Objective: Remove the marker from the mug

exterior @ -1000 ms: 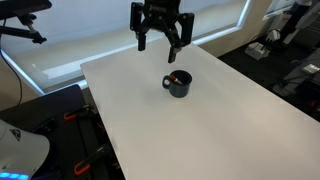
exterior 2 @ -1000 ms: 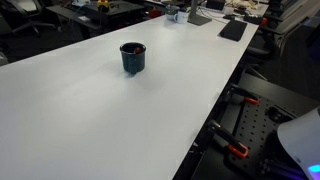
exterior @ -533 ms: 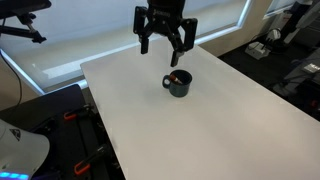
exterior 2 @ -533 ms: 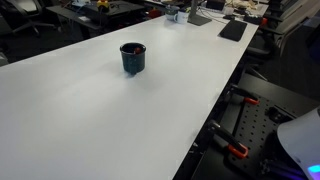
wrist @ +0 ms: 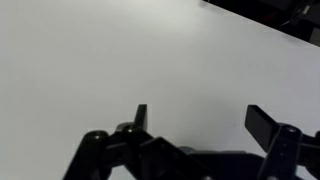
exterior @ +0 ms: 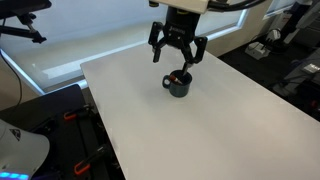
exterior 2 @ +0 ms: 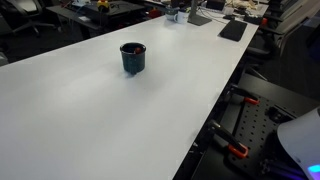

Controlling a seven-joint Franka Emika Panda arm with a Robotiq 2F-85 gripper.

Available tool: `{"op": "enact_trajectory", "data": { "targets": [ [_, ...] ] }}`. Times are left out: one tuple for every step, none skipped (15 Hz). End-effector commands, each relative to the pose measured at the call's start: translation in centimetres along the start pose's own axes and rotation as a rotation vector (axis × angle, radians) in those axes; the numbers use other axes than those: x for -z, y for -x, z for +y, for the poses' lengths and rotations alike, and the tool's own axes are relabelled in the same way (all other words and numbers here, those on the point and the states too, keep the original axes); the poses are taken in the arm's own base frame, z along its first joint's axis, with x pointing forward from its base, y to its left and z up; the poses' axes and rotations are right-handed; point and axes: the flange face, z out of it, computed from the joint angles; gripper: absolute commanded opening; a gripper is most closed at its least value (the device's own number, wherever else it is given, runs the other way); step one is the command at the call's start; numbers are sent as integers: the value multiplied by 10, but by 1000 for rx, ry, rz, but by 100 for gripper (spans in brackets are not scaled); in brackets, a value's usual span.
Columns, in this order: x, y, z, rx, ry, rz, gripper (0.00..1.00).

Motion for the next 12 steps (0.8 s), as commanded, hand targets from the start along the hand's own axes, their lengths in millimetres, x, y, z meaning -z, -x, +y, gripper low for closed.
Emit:
{"op": "enact_trajectory", "data": {
  "targets": [
    [-2,-4,1,2,-2,-5,100],
    [-2,-6,1,3,-2,-8,100],
    [-2,-7,2,3,-2,-8,100],
    [-1,-7,2,3,-2,-8,100],
    [-1,-7,2,3,-2,-8,100],
    [0,-7,6,3,-11,-4,100],
    [-1,-10,8,7,-14,-9,100],
    [-2,-16,7,20,-8,-20,100],
    [-4,-21,5,34,-7,-26,100],
    [-10,-27,6,52,-1,-37,100],
    [-13,-36,3,75,3,-49,100],
    [-16,-44,0,93,9,-60,100]
  ]
}}
